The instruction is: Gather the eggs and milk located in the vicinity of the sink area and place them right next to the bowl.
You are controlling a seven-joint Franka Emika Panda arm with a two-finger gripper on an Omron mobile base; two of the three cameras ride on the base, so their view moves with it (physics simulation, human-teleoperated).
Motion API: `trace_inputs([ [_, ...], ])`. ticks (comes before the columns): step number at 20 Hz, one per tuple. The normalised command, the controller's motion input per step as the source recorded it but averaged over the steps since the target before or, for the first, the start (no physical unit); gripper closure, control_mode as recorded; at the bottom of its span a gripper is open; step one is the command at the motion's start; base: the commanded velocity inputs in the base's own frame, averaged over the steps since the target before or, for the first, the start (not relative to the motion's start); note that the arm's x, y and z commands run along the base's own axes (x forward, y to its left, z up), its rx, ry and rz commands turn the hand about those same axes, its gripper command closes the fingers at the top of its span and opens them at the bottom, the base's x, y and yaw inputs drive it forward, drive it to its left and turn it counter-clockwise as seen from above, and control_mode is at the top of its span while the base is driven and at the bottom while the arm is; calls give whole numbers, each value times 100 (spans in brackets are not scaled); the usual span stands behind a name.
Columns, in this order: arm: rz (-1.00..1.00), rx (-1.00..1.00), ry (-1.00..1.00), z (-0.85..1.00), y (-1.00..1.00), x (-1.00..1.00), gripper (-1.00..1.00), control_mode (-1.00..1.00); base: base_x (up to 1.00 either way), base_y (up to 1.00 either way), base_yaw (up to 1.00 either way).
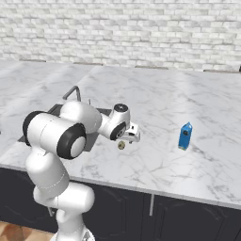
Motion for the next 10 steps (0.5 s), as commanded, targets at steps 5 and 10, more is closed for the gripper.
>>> trace_inputs([
  [5, 0, 0, 0, -26, 12, 0, -100, -100, 0, 0, 0],
  [10, 0, 0, 0, -30, 1, 0, -100, -100, 0, 0, 0],
])
